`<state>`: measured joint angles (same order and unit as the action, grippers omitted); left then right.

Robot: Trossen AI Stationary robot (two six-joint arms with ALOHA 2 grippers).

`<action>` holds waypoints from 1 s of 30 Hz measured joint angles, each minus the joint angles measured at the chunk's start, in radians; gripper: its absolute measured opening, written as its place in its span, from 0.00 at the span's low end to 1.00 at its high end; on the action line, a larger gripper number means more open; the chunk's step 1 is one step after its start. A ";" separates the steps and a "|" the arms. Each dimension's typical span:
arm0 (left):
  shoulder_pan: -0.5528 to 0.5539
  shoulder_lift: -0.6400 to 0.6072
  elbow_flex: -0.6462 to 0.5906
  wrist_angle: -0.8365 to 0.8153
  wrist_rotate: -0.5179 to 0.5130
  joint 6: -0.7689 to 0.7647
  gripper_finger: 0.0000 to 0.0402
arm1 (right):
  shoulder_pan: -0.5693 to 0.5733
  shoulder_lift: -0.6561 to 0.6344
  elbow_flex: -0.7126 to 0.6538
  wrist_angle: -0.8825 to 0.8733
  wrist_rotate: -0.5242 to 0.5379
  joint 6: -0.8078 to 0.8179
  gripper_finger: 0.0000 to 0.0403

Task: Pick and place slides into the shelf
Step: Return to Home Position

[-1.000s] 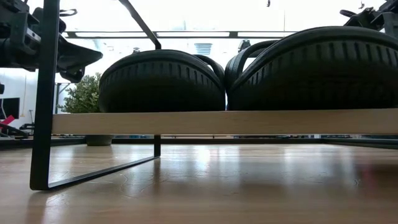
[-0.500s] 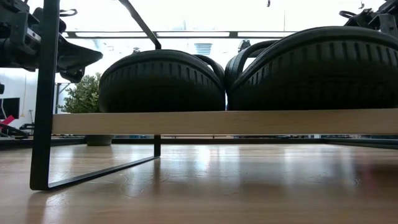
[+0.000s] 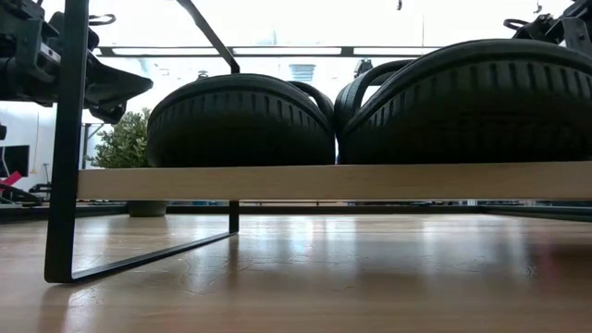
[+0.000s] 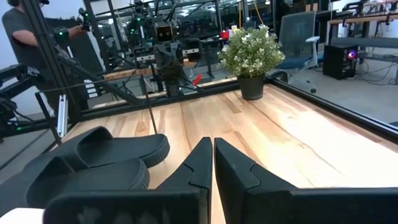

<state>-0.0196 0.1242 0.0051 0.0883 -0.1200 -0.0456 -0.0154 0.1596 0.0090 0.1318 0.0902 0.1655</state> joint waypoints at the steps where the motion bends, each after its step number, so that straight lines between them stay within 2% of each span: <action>1: 0.000 0.000 0.000 0.000 0.000 0.000 0.00 | 0.000 0.000 0.000 0.000 0.000 0.002 0.02; 30: 0.000 0.000 0.000 0.000 0.001 0.000 0.00 | 0.000 0.000 0.000 0.000 0.000 0.017 0.02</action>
<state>-0.0196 0.1238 0.0051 0.0887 -0.1192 -0.0456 -0.0154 0.1596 0.0093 0.1318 0.0898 0.1829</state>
